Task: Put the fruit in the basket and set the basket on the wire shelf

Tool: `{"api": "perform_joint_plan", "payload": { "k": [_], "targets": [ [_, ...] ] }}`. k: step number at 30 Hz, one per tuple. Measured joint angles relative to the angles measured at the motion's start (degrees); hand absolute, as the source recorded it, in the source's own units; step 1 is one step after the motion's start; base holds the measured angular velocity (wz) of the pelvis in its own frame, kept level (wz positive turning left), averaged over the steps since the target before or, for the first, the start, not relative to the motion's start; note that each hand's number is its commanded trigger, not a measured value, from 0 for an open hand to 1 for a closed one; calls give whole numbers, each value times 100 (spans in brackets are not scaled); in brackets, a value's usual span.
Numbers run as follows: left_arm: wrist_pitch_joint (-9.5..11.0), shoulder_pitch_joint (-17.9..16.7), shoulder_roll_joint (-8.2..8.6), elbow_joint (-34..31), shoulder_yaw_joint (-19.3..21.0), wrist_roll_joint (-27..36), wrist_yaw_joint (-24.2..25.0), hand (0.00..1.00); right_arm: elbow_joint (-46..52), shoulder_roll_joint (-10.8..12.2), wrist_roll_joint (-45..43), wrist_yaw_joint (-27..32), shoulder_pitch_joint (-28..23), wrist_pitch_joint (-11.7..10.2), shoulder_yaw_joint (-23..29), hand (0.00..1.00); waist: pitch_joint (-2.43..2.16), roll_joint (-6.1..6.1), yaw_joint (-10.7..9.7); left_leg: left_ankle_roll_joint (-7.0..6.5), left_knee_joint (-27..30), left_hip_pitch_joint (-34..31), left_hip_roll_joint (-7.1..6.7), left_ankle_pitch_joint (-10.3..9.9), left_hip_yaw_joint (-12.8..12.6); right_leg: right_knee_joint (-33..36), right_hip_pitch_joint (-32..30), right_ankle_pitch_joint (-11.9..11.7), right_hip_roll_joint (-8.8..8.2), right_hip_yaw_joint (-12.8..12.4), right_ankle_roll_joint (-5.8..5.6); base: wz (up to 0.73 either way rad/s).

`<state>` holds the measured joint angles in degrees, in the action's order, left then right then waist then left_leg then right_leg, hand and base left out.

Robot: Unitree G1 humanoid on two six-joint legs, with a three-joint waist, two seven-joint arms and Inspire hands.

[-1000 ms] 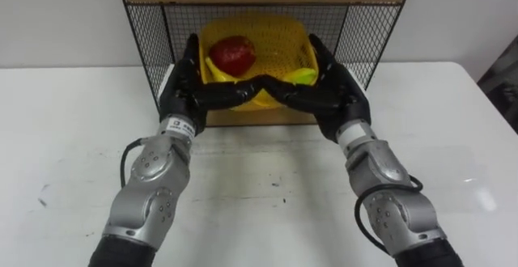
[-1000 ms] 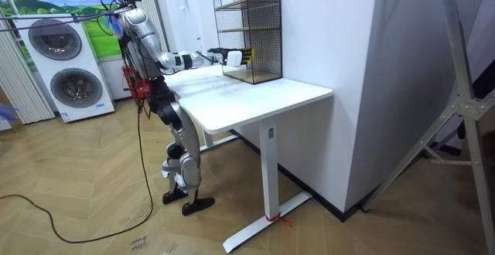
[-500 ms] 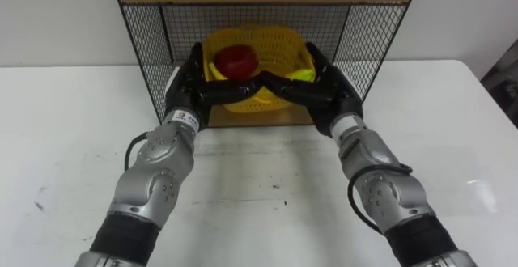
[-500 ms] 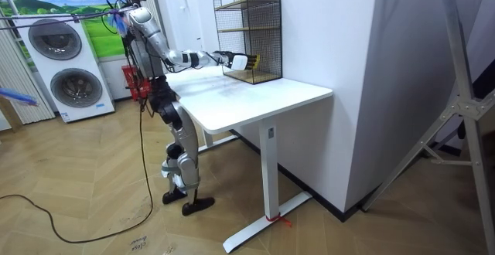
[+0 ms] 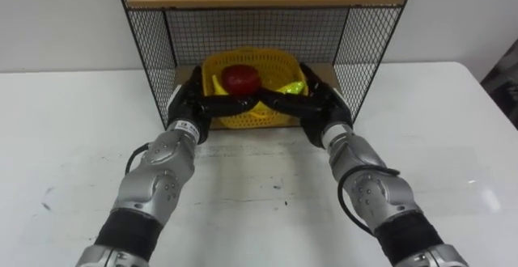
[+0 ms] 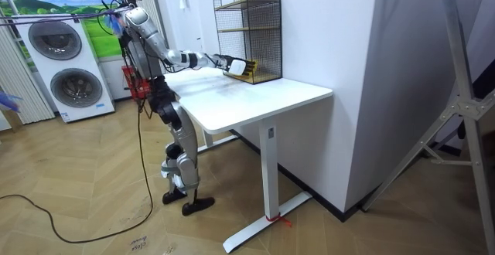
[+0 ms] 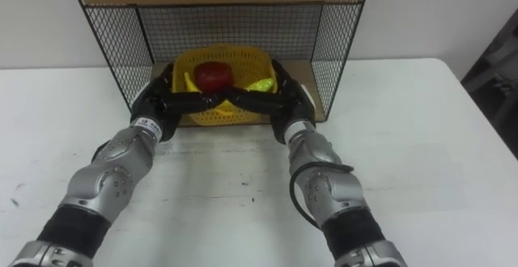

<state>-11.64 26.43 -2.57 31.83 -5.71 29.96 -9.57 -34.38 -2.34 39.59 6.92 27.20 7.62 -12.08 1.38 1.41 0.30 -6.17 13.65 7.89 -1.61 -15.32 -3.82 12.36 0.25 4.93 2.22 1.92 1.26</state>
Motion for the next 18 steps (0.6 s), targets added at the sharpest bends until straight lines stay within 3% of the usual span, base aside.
{"api": "perform_joint_plan", "payload": {
  "k": [18],
  "targets": [
    [-101, 132, 69, 372, 110, 200, 4, 0, -315, 43, 60, -1, 106, 74, -1, 0, 0, 2, 5, -1, -1, 193, -3, 5, -9, 26, 180, 0, -4, -2, 1, 0]
  ]
}}
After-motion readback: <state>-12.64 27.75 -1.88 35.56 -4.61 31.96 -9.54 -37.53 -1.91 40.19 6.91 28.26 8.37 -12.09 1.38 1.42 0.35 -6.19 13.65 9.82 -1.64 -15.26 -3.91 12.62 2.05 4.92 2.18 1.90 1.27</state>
